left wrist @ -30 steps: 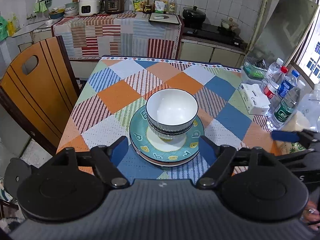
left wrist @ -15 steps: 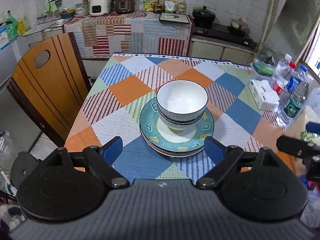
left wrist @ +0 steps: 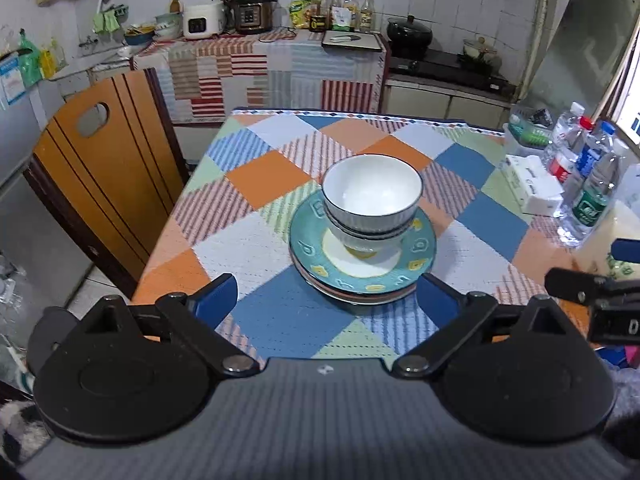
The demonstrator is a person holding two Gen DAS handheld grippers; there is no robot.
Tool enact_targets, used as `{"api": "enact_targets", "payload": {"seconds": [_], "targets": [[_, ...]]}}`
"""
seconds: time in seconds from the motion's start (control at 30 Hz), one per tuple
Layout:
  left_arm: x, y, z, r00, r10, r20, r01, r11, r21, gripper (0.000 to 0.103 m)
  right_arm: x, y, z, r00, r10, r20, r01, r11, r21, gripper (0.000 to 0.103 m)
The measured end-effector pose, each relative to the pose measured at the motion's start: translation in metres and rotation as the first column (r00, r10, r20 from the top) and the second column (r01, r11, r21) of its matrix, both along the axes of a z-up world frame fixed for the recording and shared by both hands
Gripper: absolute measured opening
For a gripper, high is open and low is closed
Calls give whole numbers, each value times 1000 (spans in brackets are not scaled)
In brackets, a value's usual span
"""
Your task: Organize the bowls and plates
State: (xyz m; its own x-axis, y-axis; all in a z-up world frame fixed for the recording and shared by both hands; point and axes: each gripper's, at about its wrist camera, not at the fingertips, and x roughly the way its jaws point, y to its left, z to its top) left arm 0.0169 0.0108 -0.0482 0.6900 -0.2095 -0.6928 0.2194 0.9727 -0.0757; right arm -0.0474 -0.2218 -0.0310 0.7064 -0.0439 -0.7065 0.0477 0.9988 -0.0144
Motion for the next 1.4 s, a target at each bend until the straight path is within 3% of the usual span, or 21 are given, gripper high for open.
{"api": "enact_targets", "payload": {"seconds": [0.1, 0.23, 0.4, 1.13, 1.4], "targets": [[-2, 4, -3, 1000, 13, 10, -12, 1000, -11, 97, 1, 0, 0, 1000, -6, 0, 6, 1000, -16, 100], [0, 2, -5, 999, 44, 9, -44, 999, 29, 97, 1, 2, -4, 1000, -8, -6, 8, 1000, -28, 100], [-1, 3, -6, 999, 36, 11, -37, 999, 31, 97, -2, 9, -6, 999, -24, 32, 27, 993, -114, 100], [-7, -6, -9, 1000, -5, 1, 5, 998, 65, 97, -1, 2, -12, 999, -54, 1, 54, 996, -65, 100], [-12, -4, -6, 997, 36, 70, -40, 998, 55, 103, -2, 2, -13, 998, -62, 3, 62, 996, -59, 100]]}}
